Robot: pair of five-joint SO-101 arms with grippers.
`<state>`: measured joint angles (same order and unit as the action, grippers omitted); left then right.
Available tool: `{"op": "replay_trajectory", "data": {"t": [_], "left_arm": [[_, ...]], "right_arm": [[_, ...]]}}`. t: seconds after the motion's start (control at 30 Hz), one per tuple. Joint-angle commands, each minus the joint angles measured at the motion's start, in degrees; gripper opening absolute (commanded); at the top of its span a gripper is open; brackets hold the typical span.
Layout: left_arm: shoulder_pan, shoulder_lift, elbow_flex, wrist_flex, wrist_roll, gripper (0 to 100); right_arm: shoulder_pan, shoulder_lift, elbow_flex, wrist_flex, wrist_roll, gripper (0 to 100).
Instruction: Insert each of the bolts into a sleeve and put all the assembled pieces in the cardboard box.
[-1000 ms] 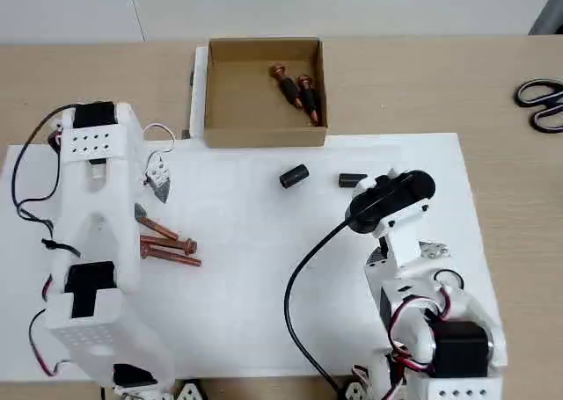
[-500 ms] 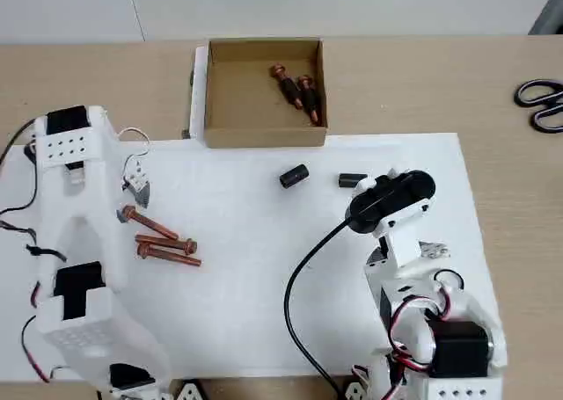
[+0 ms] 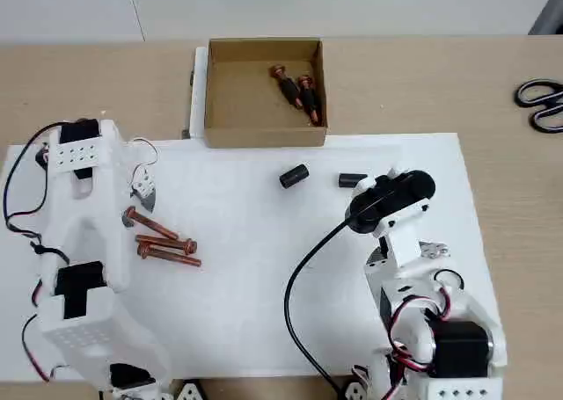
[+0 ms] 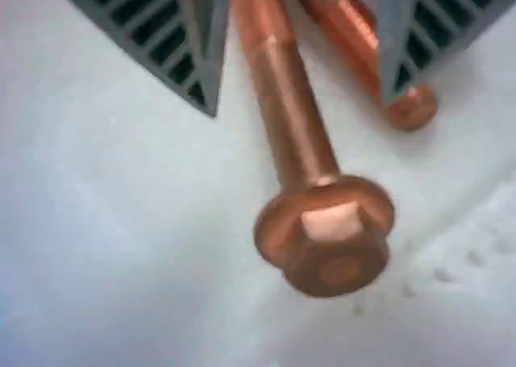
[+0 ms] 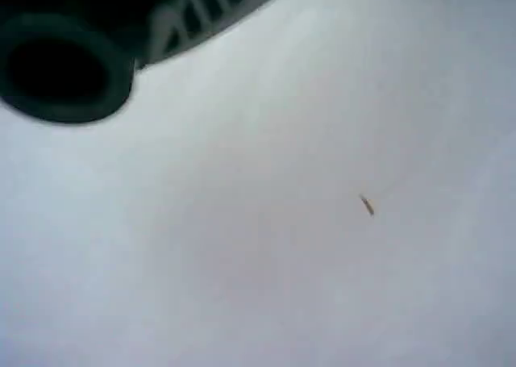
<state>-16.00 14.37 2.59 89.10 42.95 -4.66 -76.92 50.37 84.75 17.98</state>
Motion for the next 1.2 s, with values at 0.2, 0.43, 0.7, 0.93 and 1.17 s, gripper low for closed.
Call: {"op": "replay_trajectory", "data": {"t": [0.2,0.43,0.7,0.93,1.17], "left_arm": [[0.0,5.27,-0.22,-2.81,-0.09,13],[-0.09,7.91,-0.22,-2.9,0.09,13],[-0.09,8.26,-0.22,-3.87,-0.26,0],[0.0,8.44,-0.22,-4.13,-0.26,1],[0.35,7.91,-4.26,-3.25,-0.18,1]], "right_arm": [[0.48,-0.4,-0.18,0.48,-0.62,0.5],[0.48,-0.4,-0.18,0.48,-0.62,0.5],[0.48,-0.4,-0.18,0.48,-0.62,0.5],[0.48,-0.4,-0.18,0.48,-0.62,0.5],[0.48,-0.4,-0.18,0.48,-0.62,0.5]]}}
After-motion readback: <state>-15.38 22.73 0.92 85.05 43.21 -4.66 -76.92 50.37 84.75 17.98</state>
